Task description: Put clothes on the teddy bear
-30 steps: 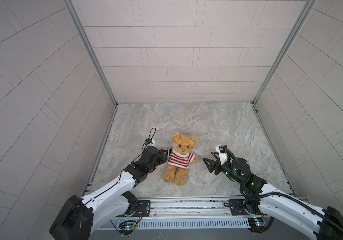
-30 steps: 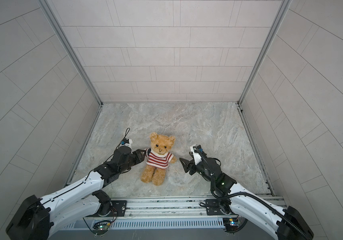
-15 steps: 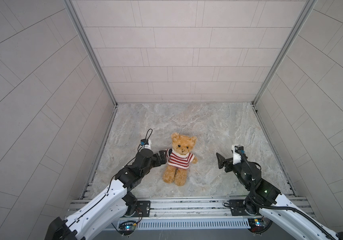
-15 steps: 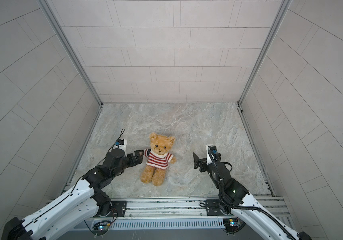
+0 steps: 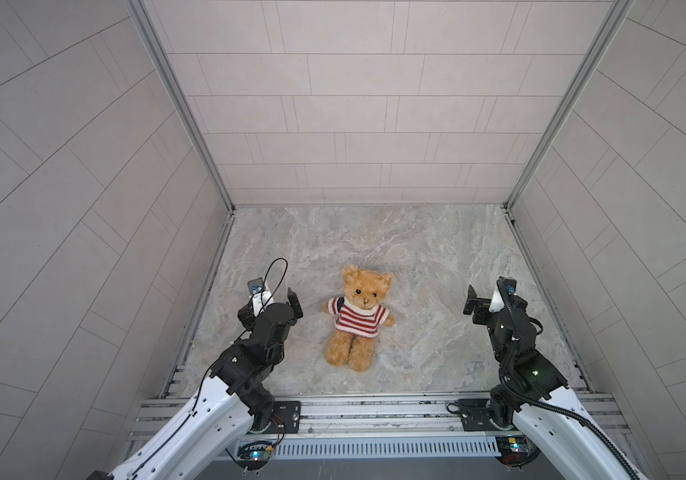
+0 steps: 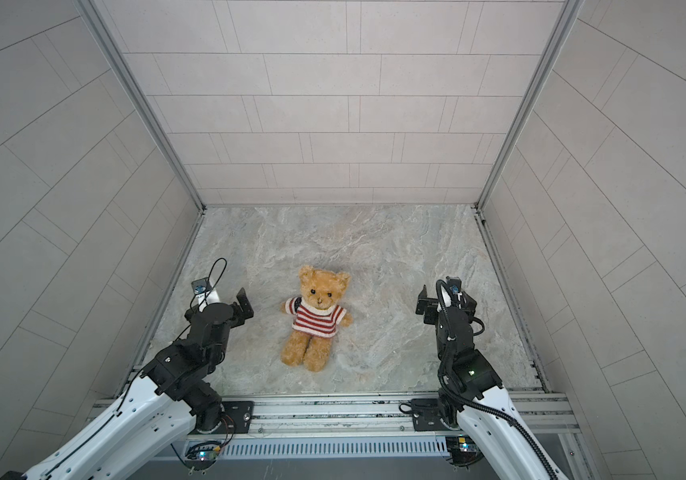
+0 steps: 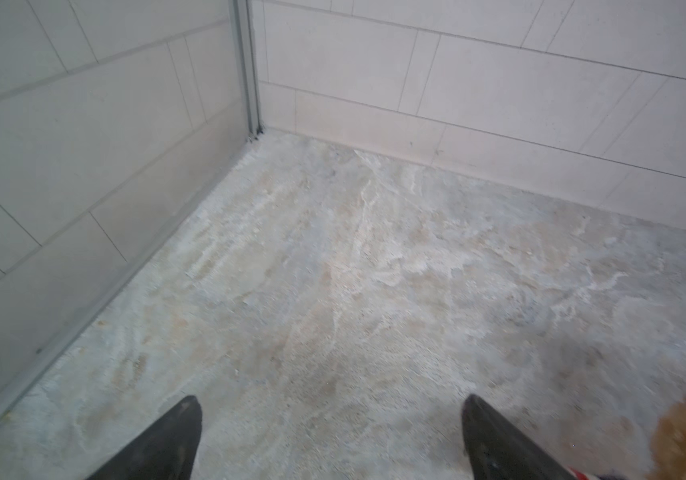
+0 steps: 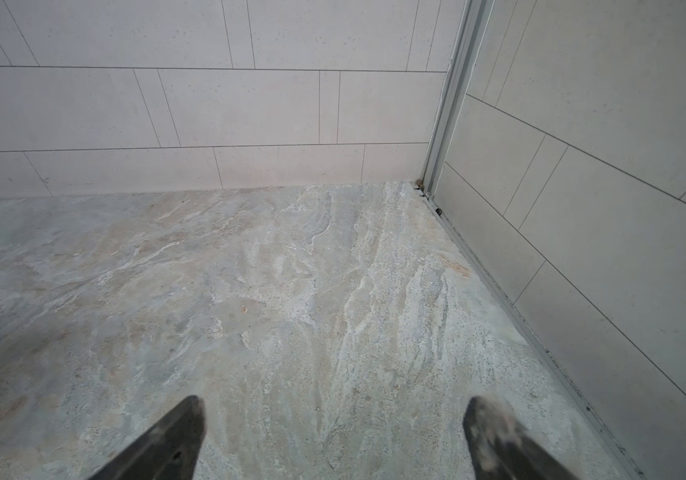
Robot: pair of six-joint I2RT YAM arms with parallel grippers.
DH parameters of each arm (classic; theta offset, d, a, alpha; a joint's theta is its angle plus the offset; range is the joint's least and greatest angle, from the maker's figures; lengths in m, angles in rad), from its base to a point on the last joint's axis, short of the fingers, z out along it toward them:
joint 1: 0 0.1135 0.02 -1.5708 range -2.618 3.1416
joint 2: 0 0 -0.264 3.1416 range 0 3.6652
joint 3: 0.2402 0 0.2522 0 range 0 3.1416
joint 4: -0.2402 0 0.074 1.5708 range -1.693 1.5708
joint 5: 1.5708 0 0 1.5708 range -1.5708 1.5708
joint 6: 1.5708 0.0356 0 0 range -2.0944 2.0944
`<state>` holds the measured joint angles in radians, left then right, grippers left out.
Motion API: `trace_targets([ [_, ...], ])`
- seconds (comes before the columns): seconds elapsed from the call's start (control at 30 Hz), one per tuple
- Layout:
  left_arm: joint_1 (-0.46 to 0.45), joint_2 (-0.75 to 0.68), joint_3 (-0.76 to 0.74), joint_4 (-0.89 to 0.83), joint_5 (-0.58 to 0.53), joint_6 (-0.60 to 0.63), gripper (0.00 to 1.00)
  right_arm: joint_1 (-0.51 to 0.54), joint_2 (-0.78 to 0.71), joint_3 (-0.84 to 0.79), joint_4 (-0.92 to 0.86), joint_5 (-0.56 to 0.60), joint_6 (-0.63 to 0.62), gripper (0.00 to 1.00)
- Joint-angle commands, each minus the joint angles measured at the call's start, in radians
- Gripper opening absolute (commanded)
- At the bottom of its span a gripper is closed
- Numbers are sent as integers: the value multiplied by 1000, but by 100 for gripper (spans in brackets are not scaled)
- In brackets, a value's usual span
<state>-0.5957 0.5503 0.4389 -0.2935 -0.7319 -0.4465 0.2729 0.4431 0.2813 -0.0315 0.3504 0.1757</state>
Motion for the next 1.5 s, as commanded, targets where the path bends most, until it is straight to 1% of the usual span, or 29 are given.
trace_targets([
  [0.0, 5, 6, -51, 183, -138, 215, 100, -90, 47, -19, 154, -152, -61, 100],
  [0.1, 5, 64, -98, 324, -140, 312, 100, -178, 143, -7, 195, -212, -53, 100],
  [0.17, 5, 117, -127, 419, -118, 386, 100, -242, 184, -32, 265, -261, -23, 100],
  [0.27, 10, 181, -180, 542, -101, 448, 100, -266, 228, -55, 322, -252, -48, 99],
  [0.37, 59, 223, -229, 620, -50, 447, 100, -266, 274, -54, 336, -238, -73, 98],
  [0.47, 142, 246, -267, 676, 28, 420, 100, -266, 308, -72, 388, -210, -94, 97],
  [0.57, 182, 251, -276, 689, 77, 415, 100, -266, 320, -100, 446, -198, -100, 97],
  [0.67, 221, 272, -272, 711, 105, 413, 100, -266, 379, -130, 517, -176, -92, 97],
  [0.83, 265, 307, -293, 824, 100, 464, 100, -265, 502, -132, 623, -185, -84, 96],
  [1.07, 322, 397, -293, 967, 157, 499, 100, -266, 618, -104, 714, -175, -71, 94],
  [1.13, 340, 431, -296, 1029, 190, 506, 100, -265, 654, -99, 755, -171, -64, 93],
  [1.33, 412, 541, -262, 1126, 286, 490, 100, -265, 778, -87, 908, -183, -58, 91],
  [1.47, 447, 597, -246, 1180, 335, 474, 100, -266, 843, -72, 972, -195, -74, 91],
])
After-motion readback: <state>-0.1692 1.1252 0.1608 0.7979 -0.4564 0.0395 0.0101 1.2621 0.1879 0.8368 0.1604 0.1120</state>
